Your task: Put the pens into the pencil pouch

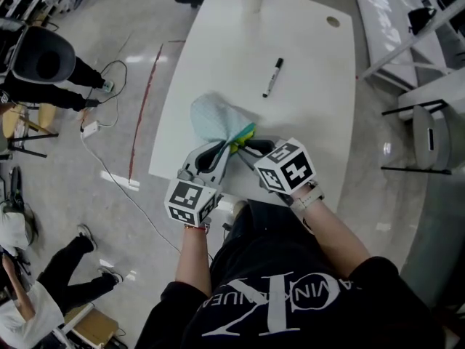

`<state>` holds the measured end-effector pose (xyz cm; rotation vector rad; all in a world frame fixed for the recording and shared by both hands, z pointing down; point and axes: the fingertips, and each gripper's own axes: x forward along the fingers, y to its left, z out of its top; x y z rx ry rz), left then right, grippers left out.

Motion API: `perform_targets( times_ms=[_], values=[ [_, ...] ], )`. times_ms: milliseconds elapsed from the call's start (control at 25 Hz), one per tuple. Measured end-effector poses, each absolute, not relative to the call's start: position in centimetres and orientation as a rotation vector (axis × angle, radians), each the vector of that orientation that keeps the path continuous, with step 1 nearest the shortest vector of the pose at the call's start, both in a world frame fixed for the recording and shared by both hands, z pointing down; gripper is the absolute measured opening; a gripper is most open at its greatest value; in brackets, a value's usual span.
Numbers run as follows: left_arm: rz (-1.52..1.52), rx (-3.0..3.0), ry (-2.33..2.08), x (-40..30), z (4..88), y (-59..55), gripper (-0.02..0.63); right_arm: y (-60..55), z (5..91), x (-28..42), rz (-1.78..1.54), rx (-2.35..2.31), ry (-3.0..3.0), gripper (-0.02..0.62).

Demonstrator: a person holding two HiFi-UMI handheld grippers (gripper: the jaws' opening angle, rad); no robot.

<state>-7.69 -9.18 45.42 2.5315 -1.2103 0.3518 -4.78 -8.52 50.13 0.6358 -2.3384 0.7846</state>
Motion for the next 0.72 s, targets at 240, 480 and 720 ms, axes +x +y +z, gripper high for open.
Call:
perform_targets(
  times_ms=[240,480,720],
  values=[
    [0.283,2.503,-1.236,-8.5,44.8,-9.7,0.029,-7.7,50.0,-3.6,0.772,0.637,-2.337,0.090],
    [0.280,2.512,-1.229,-8.4,44.8,-9.8,0.029,-8.1,49.6,-3.9,0.744,0.646,-2.354,0.041],
    [0.353,2.546,-1.187,-7.7,45.2,-9.6,0.029,-8.8,49.2,-4.6,0.685,0.631,-2.352,0.041]
  ],
)
